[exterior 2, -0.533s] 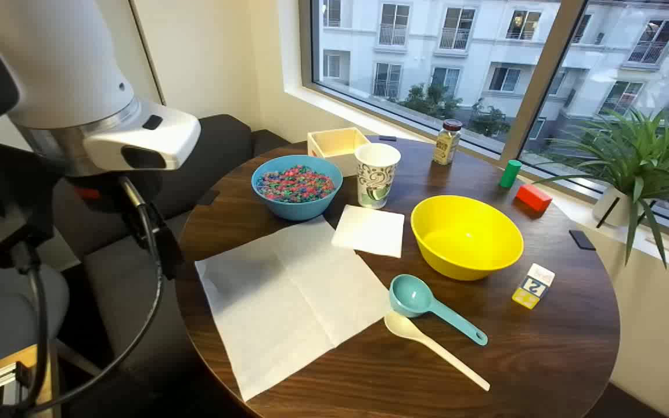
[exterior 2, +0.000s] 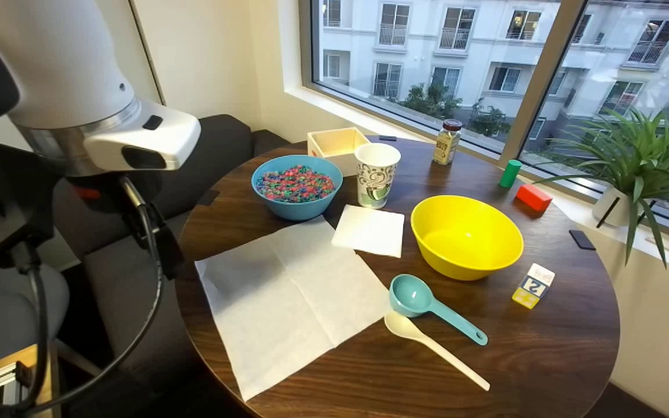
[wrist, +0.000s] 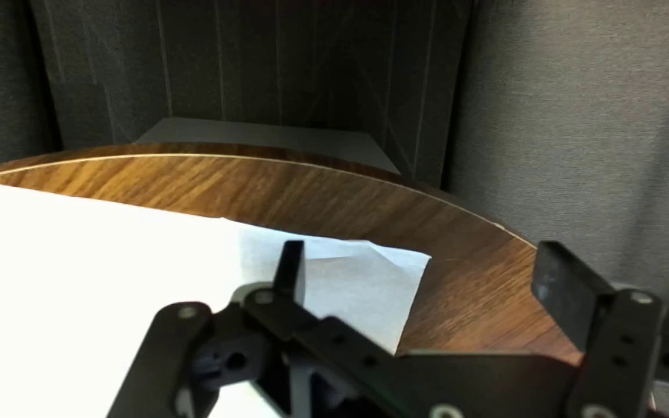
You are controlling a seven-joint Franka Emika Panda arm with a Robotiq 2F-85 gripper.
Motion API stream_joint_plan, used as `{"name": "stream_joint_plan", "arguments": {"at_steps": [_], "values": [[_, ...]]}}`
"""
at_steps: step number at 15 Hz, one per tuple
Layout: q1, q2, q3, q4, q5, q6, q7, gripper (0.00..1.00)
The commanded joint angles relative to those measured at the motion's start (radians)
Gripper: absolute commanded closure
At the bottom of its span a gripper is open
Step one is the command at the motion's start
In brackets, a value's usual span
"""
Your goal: Put some of the contents of the blue bowl onto the napkin on the right and then fold the napkin
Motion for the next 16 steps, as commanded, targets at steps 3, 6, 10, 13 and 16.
{"name": "stream_joint_plan", "arguments": {"at_steps": [3,6,10,13,16], "values": [[-0.006,0.000,0.006,0.002,0.004,-0.003,-0.003,0.00],[-0.030,0.003,0.014,0.050,-0.032,-0.011,0.008,0.00],[-0.052,0.056,0.039,0.166,-0.126,0.022,-0.001,0.00],[-0.062,0.132,0.058,0.256,-0.189,0.081,0.007,0.00],[-0.074,0.241,0.077,0.333,-0.239,0.167,0.024,0.00]]}}
